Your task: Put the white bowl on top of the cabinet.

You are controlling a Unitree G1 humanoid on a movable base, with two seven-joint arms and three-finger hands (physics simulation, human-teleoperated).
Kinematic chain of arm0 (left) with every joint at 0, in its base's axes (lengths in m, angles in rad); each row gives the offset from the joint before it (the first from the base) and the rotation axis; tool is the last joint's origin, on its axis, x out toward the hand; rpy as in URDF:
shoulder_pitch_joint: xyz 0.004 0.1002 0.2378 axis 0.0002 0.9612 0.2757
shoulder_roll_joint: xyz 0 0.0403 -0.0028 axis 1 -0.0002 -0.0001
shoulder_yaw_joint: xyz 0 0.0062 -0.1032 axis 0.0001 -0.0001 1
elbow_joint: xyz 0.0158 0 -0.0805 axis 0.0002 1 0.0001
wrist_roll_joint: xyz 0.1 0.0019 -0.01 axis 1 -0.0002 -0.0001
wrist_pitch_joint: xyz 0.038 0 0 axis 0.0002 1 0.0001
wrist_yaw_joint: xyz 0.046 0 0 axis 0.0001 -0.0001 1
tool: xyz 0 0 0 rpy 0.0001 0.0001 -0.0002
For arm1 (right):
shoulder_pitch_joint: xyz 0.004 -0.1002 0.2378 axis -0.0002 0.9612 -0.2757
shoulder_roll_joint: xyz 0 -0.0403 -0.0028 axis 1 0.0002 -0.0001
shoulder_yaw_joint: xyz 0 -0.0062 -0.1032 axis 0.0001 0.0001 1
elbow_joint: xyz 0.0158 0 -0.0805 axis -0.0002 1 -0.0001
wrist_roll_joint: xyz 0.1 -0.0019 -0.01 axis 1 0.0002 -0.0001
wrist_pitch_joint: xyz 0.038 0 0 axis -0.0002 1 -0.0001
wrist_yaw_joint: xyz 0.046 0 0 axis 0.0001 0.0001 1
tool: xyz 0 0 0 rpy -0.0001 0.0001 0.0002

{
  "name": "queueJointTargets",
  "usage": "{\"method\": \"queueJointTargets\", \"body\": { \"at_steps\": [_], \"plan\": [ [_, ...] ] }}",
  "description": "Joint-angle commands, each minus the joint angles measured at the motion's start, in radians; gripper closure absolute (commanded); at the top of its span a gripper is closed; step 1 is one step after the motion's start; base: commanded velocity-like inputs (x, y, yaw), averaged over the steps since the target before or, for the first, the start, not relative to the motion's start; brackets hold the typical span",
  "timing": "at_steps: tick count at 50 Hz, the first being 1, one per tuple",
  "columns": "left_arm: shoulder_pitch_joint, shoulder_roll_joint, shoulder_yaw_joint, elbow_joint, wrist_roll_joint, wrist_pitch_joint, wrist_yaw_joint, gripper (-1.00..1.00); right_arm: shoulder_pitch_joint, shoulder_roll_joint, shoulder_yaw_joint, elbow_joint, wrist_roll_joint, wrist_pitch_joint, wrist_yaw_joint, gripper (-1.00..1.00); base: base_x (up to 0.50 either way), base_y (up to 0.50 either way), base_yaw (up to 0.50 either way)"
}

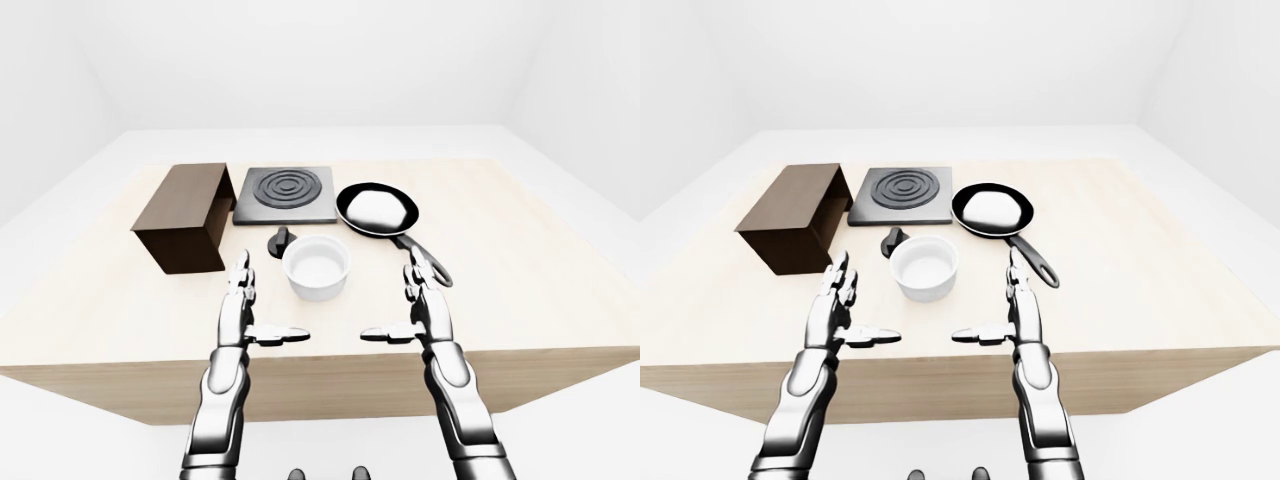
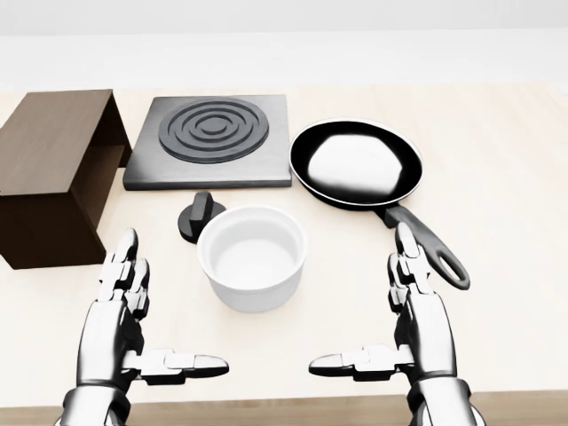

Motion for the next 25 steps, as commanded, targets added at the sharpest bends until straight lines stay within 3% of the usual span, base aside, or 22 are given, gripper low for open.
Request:
{"method": "queueJointTargets", "body": {
  "at_steps": [1,4,11,25],
  "plan": [
    [0.008,0.01,0.018,-0.008,0.002,0.003,-0.021,-1.0,0.026,-0.005,0.006,-0.018,-0.036,-0.007,0.016,-1.0,0.0,0.0,0.0],
    [0.008,0.01,0.018,-0.007,0.003,0.002,-0.022,-1.0,0.021,-0.005,0.003,-0.018,-0.029,0.009,0.024,-1.0,0.0,0.0,0.0],
    [0.011,0.006,0.006,0.008,0.019,-0.012,-0.018,-1.0,0.018,-0.005,0.005,-0.009,-0.04,0.005,0.023,-1.0,0.0,0.0,0.0],
    [0.009,0.007,0.006,0.018,0.025,-0.015,-0.021,-1.0,0.014,-0.005,0.003,-0.01,-0.028,0.013,0.037,-1.0,0.06,0.0,0.0]
  ]
}}
